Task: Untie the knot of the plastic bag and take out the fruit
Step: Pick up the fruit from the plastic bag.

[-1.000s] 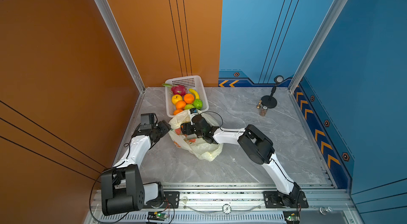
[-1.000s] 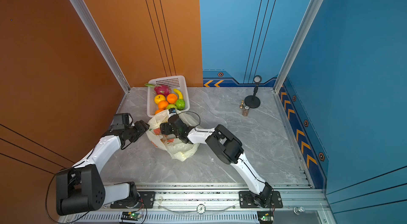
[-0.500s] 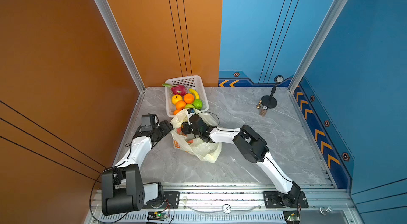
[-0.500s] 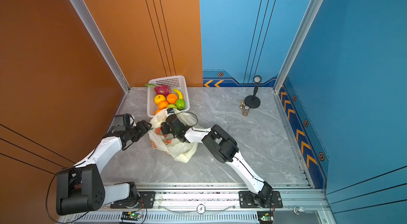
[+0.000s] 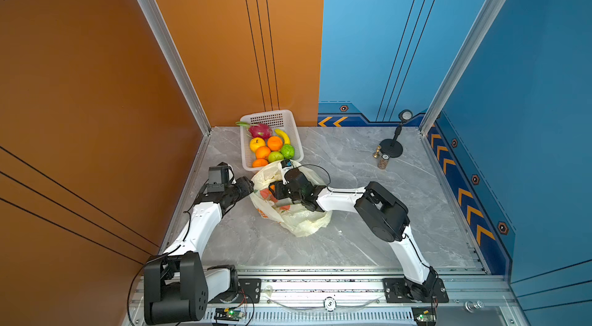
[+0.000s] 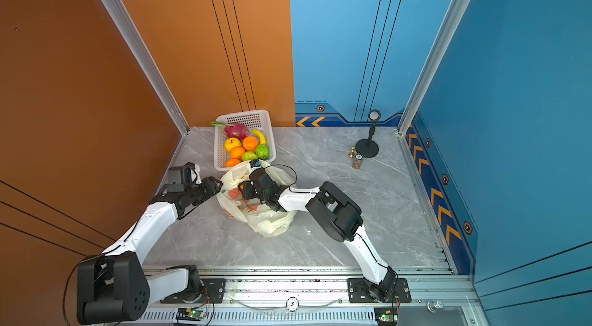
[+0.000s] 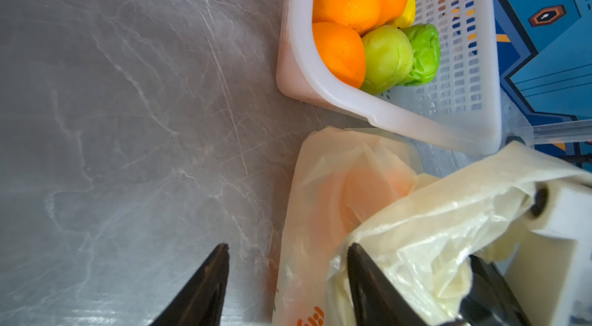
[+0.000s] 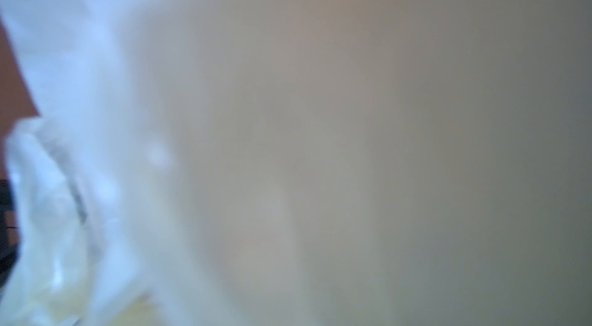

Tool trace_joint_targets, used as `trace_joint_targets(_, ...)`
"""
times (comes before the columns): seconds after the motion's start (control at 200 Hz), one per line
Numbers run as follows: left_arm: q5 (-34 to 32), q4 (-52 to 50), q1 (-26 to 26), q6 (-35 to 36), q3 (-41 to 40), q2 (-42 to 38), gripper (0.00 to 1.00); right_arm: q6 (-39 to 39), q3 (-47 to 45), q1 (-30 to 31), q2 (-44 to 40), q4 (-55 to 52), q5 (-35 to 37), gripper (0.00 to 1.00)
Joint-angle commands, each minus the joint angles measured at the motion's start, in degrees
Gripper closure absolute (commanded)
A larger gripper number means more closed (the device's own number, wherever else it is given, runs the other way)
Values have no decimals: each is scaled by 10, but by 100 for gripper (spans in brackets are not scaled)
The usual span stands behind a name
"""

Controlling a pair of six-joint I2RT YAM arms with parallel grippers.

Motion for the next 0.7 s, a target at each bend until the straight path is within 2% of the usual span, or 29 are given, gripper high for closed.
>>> trace_joint_targets(0.0,4,-7,-10,24,14,-11,41,3,-34,5,-49,26,-9,74)
trace_joint_targets(0.145,-36,-18,-16,32,19,-19,42,2,-79,11,-92,27,-28,73)
trace_joint_targets(0.235,-97,-32,-19,24,21,-18,48,-7,-107,18,-117,33,-49,73)
trace_joint_targets(0.315,-125,-42,-19,24,24,-8,50,-21,-130,23,-145,40,-73,72)
trace_joint_targets(0.486,-137,-44,-32,23,21,15,51,-36,-167,23,-200,72,-135,72)
trace_joint_targets(0.696,-155,-43,-57,26,11,11,48,15,-187,5,-239,134,-182,72)
